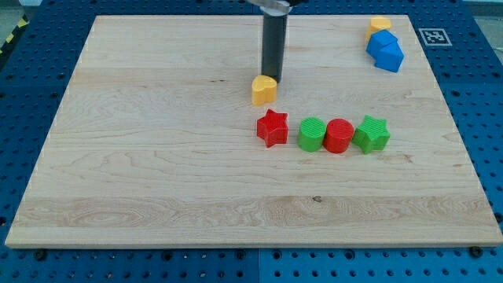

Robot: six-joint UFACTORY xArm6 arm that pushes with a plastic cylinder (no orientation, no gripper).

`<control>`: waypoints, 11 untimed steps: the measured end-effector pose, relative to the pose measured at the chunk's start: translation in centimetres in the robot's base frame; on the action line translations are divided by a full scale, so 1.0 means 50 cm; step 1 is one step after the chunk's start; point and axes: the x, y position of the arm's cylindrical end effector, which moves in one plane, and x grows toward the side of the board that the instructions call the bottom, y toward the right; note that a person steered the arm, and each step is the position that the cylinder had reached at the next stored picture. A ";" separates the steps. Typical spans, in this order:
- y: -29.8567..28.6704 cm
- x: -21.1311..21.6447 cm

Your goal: Nudge the heart to the left slightly

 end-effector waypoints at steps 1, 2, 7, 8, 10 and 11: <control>-0.044 0.043; -0.037 0.020; -0.051 0.092; -0.076 0.092; -0.086 0.051; -0.116 0.051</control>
